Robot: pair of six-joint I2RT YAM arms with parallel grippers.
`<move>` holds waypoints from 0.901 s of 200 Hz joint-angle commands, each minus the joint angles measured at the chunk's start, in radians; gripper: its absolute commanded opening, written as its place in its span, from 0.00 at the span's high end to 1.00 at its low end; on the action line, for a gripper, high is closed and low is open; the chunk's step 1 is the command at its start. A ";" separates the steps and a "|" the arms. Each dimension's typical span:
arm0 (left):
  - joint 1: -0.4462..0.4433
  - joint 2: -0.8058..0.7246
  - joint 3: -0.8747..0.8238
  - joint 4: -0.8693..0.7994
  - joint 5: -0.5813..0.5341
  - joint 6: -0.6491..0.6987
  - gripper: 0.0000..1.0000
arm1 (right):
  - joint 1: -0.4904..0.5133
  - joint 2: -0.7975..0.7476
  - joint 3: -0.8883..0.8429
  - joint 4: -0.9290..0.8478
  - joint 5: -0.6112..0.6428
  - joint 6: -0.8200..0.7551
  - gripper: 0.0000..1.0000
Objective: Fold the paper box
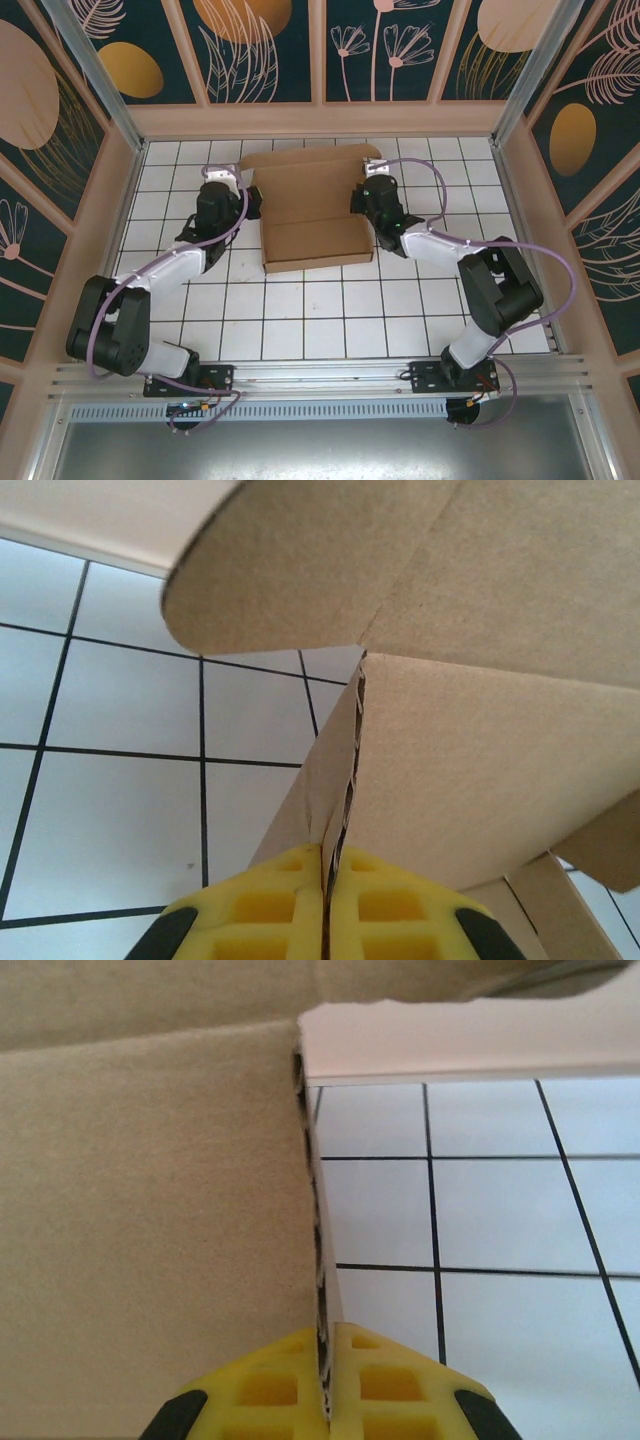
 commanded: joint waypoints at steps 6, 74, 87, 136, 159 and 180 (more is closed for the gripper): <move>-0.072 0.058 0.039 -0.009 -0.080 -0.078 0.92 | 0.076 0.041 0.045 -0.072 0.103 0.188 1.00; -0.111 0.036 0.020 0.033 -0.178 -0.020 0.94 | 0.141 0.004 -0.049 0.106 0.276 0.074 1.00; -0.111 0.011 -0.007 0.076 -0.182 -0.001 0.94 | 0.141 -0.037 -0.124 0.216 0.262 0.016 1.00; -0.112 -0.069 -0.165 0.316 -0.134 0.015 0.95 | 0.143 -0.155 -0.352 0.576 0.165 -0.076 1.00; -0.114 -0.090 -0.242 0.386 -0.134 0.008 0.95 | 0.150 -0.176 -0.448 0.708 0.136 -0.080 1.00; -0.129 -0.093 -0.307 0.438 -0.136 -0.010 0.96 | 0.161 -0.171 -0.518 0.797 0.121 -0.072 1.00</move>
